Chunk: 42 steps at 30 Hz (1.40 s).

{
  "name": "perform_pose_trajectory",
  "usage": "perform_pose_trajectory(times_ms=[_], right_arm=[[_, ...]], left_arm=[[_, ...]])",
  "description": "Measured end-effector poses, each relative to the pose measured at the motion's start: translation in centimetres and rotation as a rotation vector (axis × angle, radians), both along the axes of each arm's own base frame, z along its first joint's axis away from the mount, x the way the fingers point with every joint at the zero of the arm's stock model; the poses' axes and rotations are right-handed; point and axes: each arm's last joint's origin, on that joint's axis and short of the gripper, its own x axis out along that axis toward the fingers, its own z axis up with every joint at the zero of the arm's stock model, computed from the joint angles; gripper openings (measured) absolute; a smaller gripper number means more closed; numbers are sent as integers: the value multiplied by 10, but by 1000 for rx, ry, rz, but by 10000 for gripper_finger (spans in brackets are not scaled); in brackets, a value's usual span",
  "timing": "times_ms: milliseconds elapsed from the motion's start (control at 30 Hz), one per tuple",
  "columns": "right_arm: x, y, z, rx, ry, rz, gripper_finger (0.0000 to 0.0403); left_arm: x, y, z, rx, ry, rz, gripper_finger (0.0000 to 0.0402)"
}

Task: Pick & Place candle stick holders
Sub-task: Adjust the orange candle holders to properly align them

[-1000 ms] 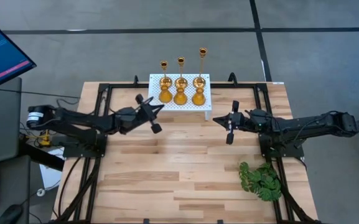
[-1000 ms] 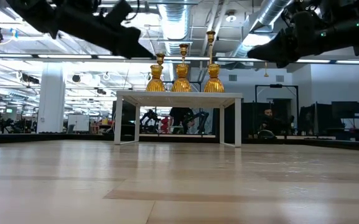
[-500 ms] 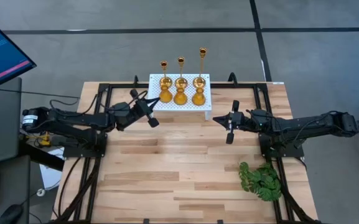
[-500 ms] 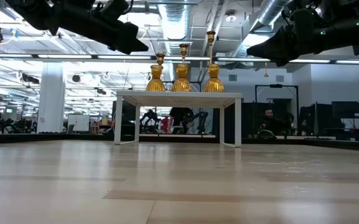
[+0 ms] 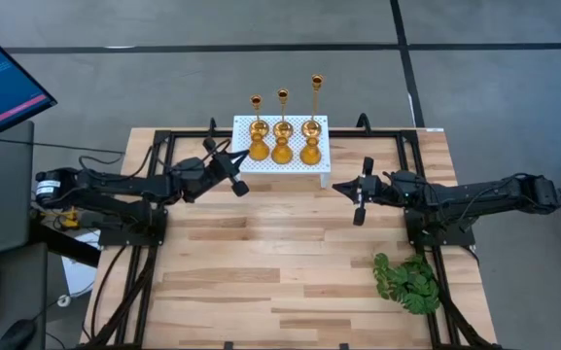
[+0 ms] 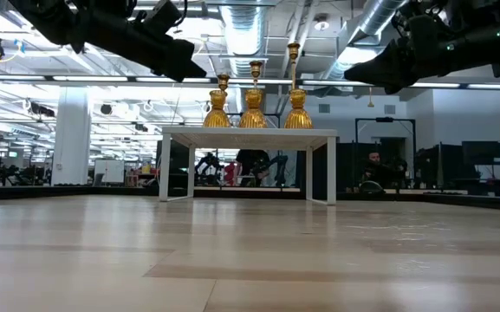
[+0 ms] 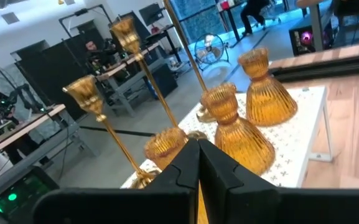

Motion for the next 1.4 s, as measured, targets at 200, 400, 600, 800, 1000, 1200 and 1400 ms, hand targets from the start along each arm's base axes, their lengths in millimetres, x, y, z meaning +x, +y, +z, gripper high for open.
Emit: perform_pose_trajectory(times_ms=[200,400,600,800,1000,1200,1400], right_arm=[[0,0,0,0,-2,0,0],[0,0,0,0,-2,0,0],[0,0,0,0,1,0,0],[0,0,0,0,1,0,0],[0,0,0,0,1,0,0],[0,0,0,0,1,0,0],[0,0,0,0,1,0,0]], left_arm=[[0,0,0,0,3,-3,5],[0,0,0,0,2,-3,6],[0,0,0,0,3,-3,7],[0,0,1,3,-10,-3,7],[-1,0,4,10,-44,0,7],[-3,12,4,-5,-58,53,7],[-6,24,4,-31,-92,-26,7]])
